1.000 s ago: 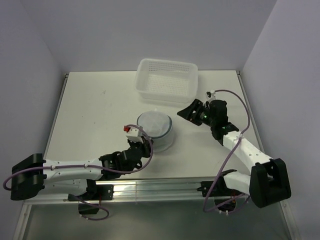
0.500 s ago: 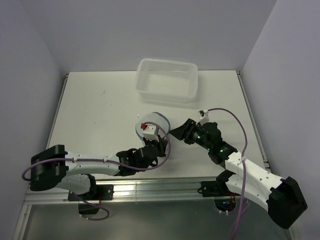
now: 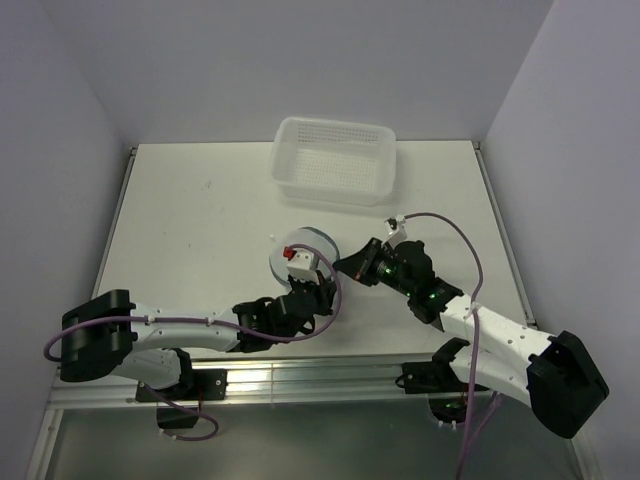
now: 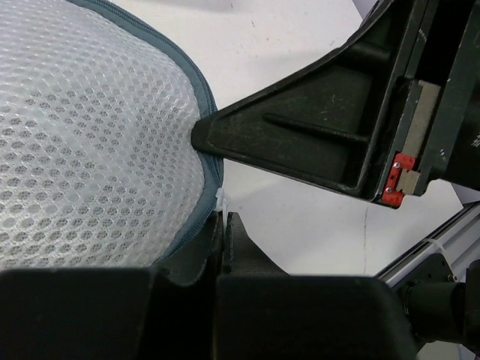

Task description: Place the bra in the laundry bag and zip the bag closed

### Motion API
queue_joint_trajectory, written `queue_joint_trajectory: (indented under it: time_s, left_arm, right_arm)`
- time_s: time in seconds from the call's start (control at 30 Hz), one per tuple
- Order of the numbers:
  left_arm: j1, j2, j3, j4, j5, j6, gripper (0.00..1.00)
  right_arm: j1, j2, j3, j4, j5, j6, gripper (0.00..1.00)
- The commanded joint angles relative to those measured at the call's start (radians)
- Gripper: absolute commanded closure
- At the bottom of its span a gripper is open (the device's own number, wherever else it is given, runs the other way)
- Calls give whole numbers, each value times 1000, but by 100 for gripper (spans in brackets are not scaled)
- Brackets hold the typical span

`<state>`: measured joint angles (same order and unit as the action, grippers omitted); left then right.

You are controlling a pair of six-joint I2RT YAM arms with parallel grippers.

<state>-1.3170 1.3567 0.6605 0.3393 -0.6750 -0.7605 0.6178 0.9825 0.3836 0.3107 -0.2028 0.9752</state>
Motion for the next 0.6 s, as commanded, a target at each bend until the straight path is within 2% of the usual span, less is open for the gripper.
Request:
queue_joint_trajectory:
  time_s: [0.0, 0.07, 0.3, 0.4, 0.5, 0.53, 0.57]
  left_arm:
    - [-11, -39, -13, 34, 22, 20, 100]
    - [-10, -77, -47, 9, 9, 20, 100]
    - [51, -261, -202, -106, -29, 6, 100]
    - [62, -346, -232, -184, -58, -10, 100]
    - [64, -401, -240, -186, -52, -7, 100]
    - [64, -400, -227, -163, -32, -2, 100]
    - [62, -390, -214, -154, -26, -3, 100]
  right_arm:
    - [-12, 1, 76, 1, 62, -38, 100]
    - [-59, -8, 98, -21, 72, -73, 100]
    - [-327, 59, 179, -71, -64, -173, 100]
    - [-355, 140, 247, -97, -104, -213, 100]
    - [-348, 208, 297, -105, -155, -219, 100]
    - [-340, 206, 296, -105, -159, -216, 77]
    - [-328, 177, 288, -113, -130, -216, 62]
